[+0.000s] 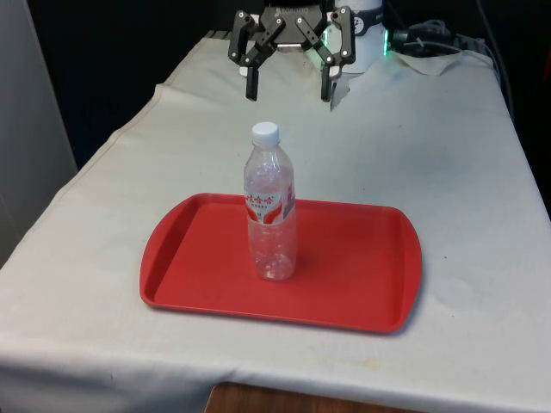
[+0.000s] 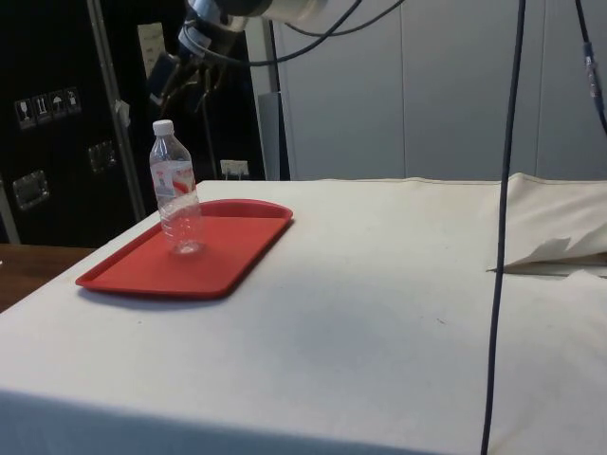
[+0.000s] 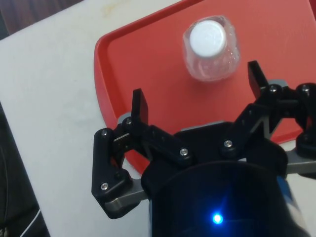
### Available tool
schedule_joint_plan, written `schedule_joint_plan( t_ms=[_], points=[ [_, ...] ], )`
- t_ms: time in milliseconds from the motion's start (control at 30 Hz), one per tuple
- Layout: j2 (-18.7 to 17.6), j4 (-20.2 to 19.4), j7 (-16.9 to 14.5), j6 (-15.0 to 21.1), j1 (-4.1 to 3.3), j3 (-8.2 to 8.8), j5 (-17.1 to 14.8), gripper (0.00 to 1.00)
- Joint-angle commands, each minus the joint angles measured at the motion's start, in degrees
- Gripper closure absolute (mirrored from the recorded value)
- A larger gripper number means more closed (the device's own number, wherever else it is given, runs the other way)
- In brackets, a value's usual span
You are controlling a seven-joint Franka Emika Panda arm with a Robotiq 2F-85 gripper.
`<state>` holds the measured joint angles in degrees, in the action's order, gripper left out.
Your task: Place the bottle upright on the tray.
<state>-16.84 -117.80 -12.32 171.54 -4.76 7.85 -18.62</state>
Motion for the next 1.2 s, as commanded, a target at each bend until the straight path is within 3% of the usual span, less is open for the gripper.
schedule_joint_plan(
  t_ms=[0, 767, 1167],
  points=[
    [0.4, 0.0, 0.11, -1.38, -0.11, 0.34, 0.34, 0.0],
    [4.87, 0.17, -0.97, -11.0, 0.0, 0.63, 0.0, 0.0],
    [9.17, -1.72, -1.83, -16.56, 0.06, 0.97, 0.11, 0.0]
  ],
)
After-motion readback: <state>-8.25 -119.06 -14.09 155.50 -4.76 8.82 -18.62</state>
